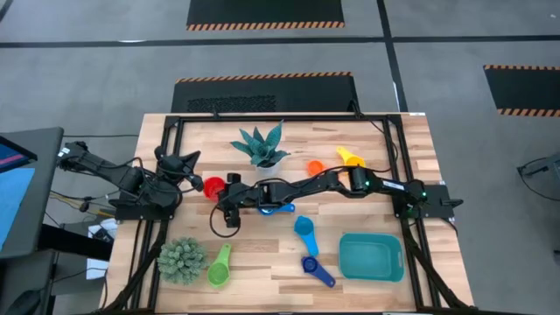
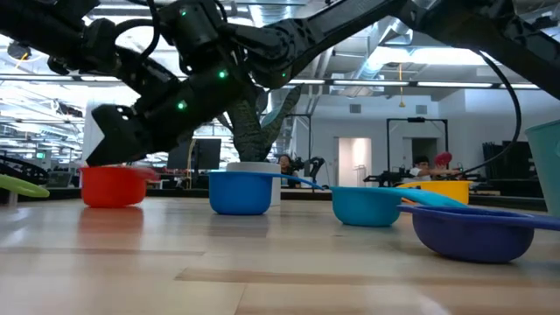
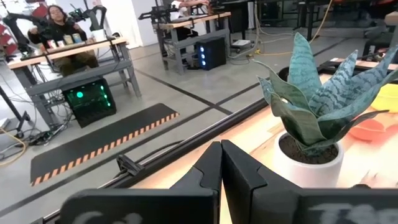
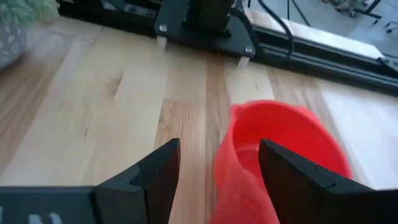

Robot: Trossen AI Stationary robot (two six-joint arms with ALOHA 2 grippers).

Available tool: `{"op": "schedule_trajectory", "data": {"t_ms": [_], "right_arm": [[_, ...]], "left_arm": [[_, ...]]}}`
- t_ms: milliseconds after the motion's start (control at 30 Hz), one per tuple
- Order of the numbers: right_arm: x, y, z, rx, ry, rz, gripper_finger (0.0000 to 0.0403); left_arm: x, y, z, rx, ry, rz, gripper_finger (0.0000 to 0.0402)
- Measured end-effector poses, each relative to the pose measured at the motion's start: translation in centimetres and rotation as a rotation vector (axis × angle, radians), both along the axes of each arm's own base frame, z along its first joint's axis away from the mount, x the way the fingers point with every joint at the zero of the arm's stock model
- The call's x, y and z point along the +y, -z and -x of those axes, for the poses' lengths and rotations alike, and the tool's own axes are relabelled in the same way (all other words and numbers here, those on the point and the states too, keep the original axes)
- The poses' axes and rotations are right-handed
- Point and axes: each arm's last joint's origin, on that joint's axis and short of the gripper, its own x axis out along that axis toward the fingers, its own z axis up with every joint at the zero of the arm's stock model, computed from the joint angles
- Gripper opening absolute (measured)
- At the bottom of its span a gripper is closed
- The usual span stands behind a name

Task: Nest measuring cups in basket
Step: Move the orange measuring cup to the center right of the table

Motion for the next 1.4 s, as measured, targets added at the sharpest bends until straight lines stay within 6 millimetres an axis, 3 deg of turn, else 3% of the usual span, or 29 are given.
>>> {"op": "schedule_trajectory", "data": {"t_ms": [667, 900, 1400], "right_arm": [[-1.2, 0.8, 0.4, 0.09, 0.01, 0.021, 0.0229], [-1.2, 0.8, 0.3, 0.089, 0.01, 0.021, 0.0182], [-1.1, 0.9, 0.4, 0.107, 0.008, 0.021, 0.0038]], "left_arm": [[0.0, 0.0, 0.0, 0.004, 0.003, -0.002, 0.0], [0.0, 0.0, 0.0, 0.004, 0.003, -0.002, 0.0], [0.0, 0.0, 0.0, 0.004, 0.003, -0.003, 0.0]]}}
